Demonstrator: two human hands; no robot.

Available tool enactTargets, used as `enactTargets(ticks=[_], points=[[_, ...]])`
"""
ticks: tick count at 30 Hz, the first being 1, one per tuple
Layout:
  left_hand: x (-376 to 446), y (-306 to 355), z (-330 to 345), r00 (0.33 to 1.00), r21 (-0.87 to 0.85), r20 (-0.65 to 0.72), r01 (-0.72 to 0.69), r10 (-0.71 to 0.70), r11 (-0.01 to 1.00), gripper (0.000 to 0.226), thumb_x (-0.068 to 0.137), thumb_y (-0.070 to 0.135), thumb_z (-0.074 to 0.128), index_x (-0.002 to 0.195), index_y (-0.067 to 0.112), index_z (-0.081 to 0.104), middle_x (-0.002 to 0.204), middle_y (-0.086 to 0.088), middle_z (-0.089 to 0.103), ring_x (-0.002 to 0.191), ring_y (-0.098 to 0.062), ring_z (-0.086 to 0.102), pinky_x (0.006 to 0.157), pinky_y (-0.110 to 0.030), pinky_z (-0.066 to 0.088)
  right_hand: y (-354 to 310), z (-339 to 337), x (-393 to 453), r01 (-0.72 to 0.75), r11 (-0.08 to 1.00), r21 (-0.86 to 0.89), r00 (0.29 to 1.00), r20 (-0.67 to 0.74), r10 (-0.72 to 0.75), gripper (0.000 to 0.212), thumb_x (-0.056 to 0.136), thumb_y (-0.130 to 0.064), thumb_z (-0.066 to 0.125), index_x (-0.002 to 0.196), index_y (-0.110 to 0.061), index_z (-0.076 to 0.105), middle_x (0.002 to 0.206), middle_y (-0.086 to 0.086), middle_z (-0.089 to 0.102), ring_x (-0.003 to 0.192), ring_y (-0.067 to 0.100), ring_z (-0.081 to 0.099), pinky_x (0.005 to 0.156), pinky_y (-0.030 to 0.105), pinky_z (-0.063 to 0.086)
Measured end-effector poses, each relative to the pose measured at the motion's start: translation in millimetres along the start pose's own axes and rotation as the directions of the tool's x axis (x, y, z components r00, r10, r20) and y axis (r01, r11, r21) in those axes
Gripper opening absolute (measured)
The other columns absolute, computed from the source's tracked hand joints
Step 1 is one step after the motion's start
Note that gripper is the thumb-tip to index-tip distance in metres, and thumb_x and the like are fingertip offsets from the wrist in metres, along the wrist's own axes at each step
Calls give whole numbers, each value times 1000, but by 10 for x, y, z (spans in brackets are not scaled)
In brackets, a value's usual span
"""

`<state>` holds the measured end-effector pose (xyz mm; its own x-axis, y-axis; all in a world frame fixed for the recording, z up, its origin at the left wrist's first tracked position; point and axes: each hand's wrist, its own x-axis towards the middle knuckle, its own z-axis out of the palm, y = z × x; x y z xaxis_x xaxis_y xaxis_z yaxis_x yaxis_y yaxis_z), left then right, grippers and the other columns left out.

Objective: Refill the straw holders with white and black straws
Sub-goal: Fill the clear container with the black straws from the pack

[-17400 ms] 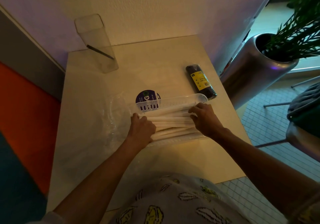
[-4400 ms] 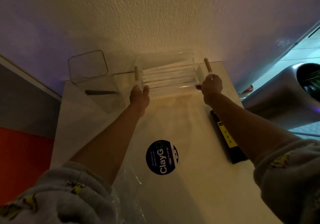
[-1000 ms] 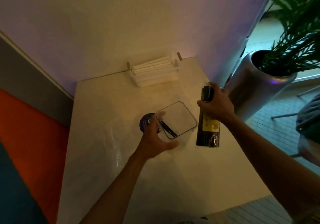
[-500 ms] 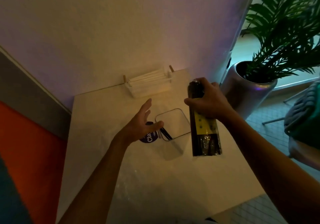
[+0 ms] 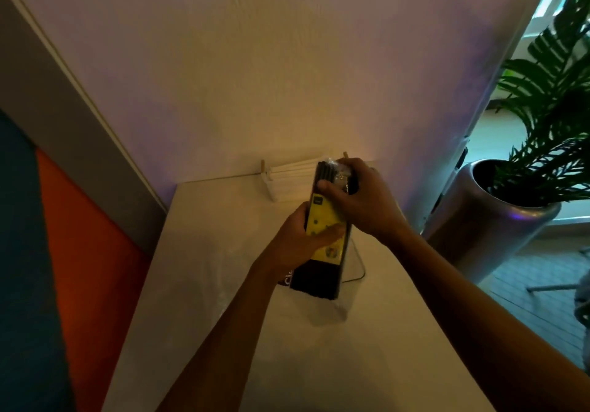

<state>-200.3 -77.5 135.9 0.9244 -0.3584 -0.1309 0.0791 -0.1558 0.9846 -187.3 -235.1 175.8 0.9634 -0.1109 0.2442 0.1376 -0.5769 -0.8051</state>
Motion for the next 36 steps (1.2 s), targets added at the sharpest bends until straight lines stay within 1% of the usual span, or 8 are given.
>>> enactTargets(ticks=[5, 9, 13, 15, 19, 25, 28, 36], points=[[-34, -30, -73, 999, -38, -40, 23, -24, 999, 33, 85, 21, 73, 116, 18, 61, 104, -2, 73, 92, -16, 71, 78, -32, 58, 101, -63, 40, 103, 995, -9, 994, 47, -102, 38, 90, -39, 68, 123, -22, 62, 107, -2, 61, 91, 14, 61, 64, 10, 42], [-13, -38, -68, 998, -6, -59, 37, -38, 999, 34, 81, 21, 76, 112, 20, 62, 102, -1, 73, 91, -16, 71, 80, -35, 58, 167, -60, 44, 128, 986, -105, 990, 70, -121, 58, 86, -42, 72, 138, -27, 52, 116, -3, 47, 94, 11, 56, 64, 7, 38], [-20, -32, -89, 997, 51, -64, 49, -45, 997, 39, 74, 23, 81, 108, 26, 61, 98, 3, 72, 87, -11, 70, 72, -27, 56, 221, -65, 46, 223, 962, -155, 975, 52, -217, 62, 84, -36, 74, 141, -30, 51, 141, 6, 42, 109, 20, 58, 82, 25, 55], [-23, -30, -82, 997, 47, -70, 47, -44, 998, 40, 73, 23, 82, 107, 26, 61, 97, 3, 72, 87, -12, 71, 72, -28, 56, 213, -44, 41, 244, 953, -180, 969, 2, -247, 52, 85, -36, 73, 134, -28, 56, 145, 5, 40, 107, 18, 59, 81, 31, 56], [9, -27, -98, 995, 68, -92, 47, -41, 997, 41, 72, 24, 83, 107, 25, 61, 98, 2, 71, 88, -13, 70, 77, -33, 58, 205, 11, 24, 303, 911, -279, 943, -49, -329, 31, 88, -35, 69, 116, -22, 68, 140, 3, 47, 100, 13, 59, 74, 31, 54], [51, -18, -125, 995, 104, -98, 38, -28, 994, 41, 73, 27, 82, 108, 25, 61, 98, 4, 70, 89, -11, 69, 76, -29, 57, 215, 73, 44, 377, 831, -408, 898, -59, -436, 22, 89, -31, 67, 106, -19, 73, 129, 6, 56, 106, 20, 54, 68, 32, 47], [50, -33, -135, 995, 101, -91, 50, -41, 994, 43, 73, 27, 83, 110, 24, 61, 99, 3, 71, 89, -12, 70, 77, -31, 58, 219, 91, 74, 394, 826, -403, 895, -33, -444, 23, 90, -34, 62, 102, -16, 71, 124, 5, 57, 108, 19, 50, 71, 27, 42], [13, -104, -186, 997, 82, -56, 60, -55, 995, 40, 73, 22, 83, 107, 19, 64, 96, 0, 73, 87, -15, 71, 79, -36, 58, 225, 118, 177, 411, 850, -328, 898, -16, -440, 17, 95, -26, 56, 99, -11, 65, 102, 2, 63, 95, 15, 51, 73, 29, 47]])
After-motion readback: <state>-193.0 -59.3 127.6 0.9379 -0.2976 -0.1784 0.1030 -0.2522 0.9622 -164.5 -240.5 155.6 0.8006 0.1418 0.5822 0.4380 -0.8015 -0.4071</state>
